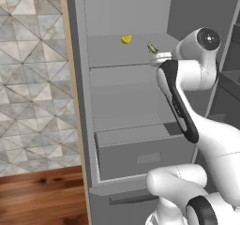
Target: Take the fish out of the fridge, briefly rinse it in the sink, and place it on the tray next to the sink.
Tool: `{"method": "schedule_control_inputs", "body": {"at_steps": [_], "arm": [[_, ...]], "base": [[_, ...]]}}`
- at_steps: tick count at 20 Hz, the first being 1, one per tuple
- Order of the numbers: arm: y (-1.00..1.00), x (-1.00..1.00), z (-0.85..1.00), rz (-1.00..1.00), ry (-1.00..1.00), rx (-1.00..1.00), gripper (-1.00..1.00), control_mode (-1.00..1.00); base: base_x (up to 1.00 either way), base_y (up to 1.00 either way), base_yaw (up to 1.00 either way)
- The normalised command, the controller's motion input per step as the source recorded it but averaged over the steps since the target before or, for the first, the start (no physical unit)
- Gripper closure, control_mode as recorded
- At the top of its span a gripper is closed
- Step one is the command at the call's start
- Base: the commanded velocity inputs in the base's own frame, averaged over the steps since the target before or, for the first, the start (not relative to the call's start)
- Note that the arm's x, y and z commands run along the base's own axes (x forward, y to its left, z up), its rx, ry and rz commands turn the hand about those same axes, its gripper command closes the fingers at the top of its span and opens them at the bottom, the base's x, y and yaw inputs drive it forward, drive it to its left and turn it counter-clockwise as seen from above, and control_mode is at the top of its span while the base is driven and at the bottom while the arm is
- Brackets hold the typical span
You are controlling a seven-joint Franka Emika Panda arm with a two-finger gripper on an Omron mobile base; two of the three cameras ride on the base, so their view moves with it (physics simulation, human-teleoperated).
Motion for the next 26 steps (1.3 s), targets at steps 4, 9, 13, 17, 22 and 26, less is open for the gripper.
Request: {"method": "schedule_control_inputs", "body": {"at_steps": [4,9,13,17,22,26], "arm": [[-0.48,0.39,0.08,0.0,0.0,0.1,-1.0,-1.0],[-0.43,0.51,0.01,0.0,0.02,0.08,-1.0,-1.0],[-0.17,0.84,0.0,-0.01,0.07,0.02,-1.0,-1.0],[0.0,0.88,0.0,-0.03,0.08,0.0,-1.0,-1.0],[0.0,0.96,-0.03,-0.03,0.09,0.0,-1.0,-1.0],[0.0,0.82,-0.12,0.0,0.09,0.0,-1.0,-1.0]], "base": [[0.0,0.0,0.0],[0.0,0.0,0.0],[0.0,0.0,0.0],[0.0,0.0,0.0],[0.0,0.0,0.0],[0.0,0.0,0.0]]}}
